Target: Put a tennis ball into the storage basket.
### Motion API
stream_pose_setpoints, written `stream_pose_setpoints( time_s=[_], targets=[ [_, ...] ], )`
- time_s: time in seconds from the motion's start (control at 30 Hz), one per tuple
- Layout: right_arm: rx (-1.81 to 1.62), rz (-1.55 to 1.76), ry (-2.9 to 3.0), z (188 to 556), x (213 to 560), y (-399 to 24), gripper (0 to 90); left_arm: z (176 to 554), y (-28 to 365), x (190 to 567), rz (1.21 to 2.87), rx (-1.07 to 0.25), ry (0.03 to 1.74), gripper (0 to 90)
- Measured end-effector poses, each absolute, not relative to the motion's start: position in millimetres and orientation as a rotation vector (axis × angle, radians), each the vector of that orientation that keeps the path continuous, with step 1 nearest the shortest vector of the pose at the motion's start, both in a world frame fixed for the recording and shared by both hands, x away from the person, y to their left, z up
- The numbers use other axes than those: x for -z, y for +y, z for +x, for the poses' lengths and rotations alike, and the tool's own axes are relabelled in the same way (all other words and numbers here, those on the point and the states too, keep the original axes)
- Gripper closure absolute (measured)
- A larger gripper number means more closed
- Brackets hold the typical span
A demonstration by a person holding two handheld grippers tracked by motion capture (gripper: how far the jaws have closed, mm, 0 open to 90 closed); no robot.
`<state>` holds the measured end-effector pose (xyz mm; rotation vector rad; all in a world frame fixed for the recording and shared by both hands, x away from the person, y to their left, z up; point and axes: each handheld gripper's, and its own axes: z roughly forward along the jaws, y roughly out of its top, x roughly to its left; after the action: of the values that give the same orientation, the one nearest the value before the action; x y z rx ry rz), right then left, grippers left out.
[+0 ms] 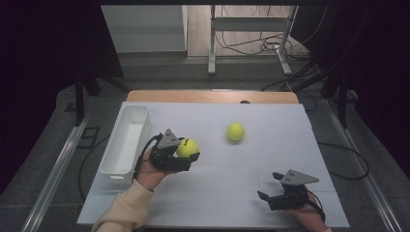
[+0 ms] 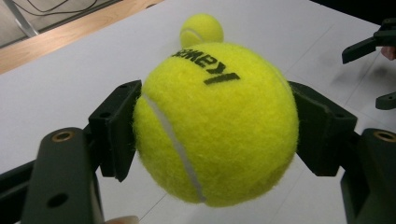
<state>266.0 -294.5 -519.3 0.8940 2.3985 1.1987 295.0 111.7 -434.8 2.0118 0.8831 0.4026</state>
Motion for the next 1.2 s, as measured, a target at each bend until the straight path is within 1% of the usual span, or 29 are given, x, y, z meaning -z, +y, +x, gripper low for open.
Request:
stream_pose_setpoints(
  time_s=[1.2],
  targets=[
    [-1.192,0.889,2.410,266.0,519.9,-293.8,9.9,305.1,116.7,435.8,2.005,-0.407,0.907,26.0]
  ],
)
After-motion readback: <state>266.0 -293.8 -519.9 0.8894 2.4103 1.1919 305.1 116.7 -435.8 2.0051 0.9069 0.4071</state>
